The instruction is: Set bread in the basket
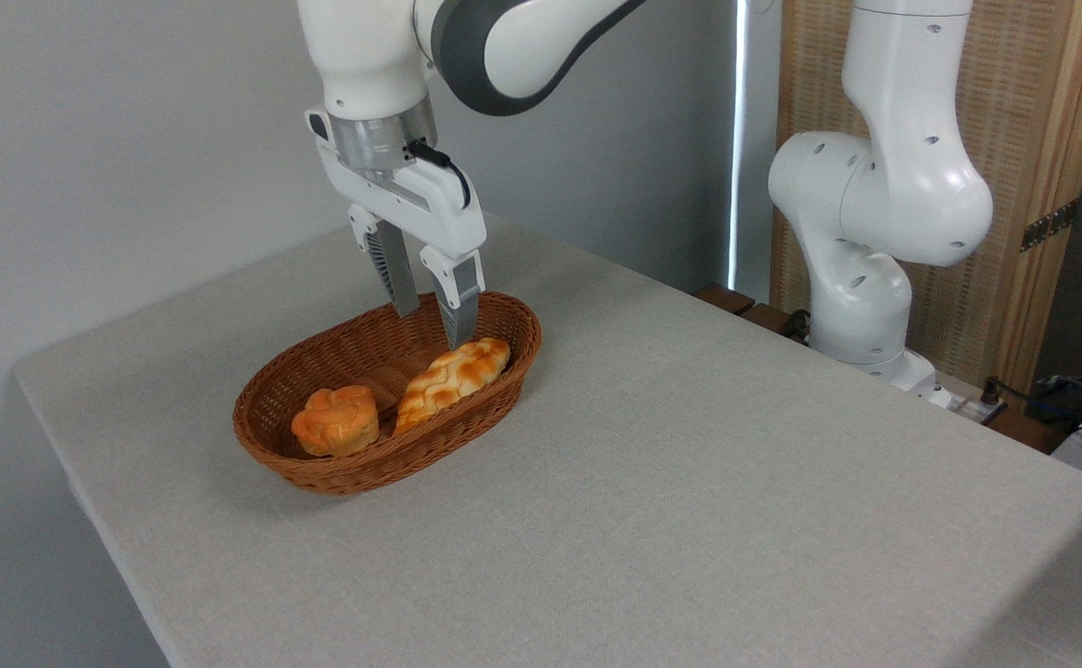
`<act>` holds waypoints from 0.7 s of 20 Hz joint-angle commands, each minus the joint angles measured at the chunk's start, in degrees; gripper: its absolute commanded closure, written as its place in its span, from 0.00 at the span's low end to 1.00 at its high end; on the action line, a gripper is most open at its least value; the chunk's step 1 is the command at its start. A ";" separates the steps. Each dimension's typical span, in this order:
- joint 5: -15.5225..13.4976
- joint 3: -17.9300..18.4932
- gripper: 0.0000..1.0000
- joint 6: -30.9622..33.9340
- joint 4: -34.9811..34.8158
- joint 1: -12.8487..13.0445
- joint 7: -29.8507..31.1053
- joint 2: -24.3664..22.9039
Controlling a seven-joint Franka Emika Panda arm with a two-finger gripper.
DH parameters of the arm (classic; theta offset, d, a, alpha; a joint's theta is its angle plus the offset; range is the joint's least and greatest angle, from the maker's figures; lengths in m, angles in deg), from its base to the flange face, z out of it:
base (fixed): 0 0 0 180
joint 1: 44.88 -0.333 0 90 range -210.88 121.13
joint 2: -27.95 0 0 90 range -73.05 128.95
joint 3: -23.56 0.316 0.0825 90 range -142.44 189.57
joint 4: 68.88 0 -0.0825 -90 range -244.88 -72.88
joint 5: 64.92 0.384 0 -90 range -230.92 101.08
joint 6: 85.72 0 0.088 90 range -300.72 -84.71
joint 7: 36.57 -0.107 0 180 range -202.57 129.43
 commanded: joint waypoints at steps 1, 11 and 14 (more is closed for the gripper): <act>-0.14 0.36 0.00 2.11 4.43 -3.06 -0.20 -0.65; 6.98 6.85 0.00 17.22 24.99 -8.16 -5.10 7.43; 7.07 10.19 0.00 17.94 26.24 -8.08 -13.62 7.18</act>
